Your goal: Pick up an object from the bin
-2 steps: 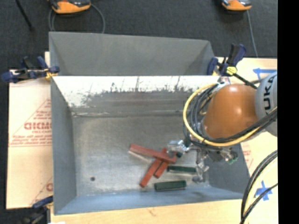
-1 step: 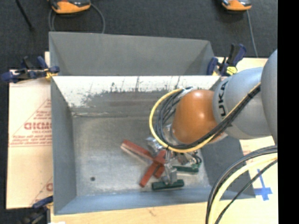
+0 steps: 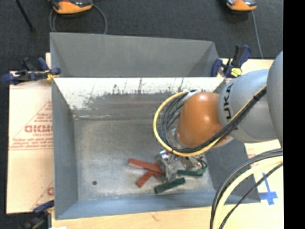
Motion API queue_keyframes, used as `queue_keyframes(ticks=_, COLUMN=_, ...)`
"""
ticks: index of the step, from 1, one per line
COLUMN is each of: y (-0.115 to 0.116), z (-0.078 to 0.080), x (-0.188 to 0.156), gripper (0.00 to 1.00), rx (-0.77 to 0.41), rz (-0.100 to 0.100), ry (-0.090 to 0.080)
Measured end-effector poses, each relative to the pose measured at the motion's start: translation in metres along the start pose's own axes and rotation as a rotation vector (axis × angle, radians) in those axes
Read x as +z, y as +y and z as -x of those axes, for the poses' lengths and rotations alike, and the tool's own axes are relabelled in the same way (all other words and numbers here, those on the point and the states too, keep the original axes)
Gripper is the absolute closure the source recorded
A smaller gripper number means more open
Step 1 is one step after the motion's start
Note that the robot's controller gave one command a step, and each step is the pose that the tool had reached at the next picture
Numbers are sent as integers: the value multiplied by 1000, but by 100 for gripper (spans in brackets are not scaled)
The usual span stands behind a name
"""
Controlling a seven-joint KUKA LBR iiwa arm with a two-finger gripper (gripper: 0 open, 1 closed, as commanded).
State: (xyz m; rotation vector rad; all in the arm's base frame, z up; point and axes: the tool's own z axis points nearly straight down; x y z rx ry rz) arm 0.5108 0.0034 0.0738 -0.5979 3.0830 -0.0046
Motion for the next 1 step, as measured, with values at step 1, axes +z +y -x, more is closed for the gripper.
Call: queue_keyframes(ticks=1, y=-6, z=15, x=-193, gripper=100, rx=37, rz=-2, ry=-11)
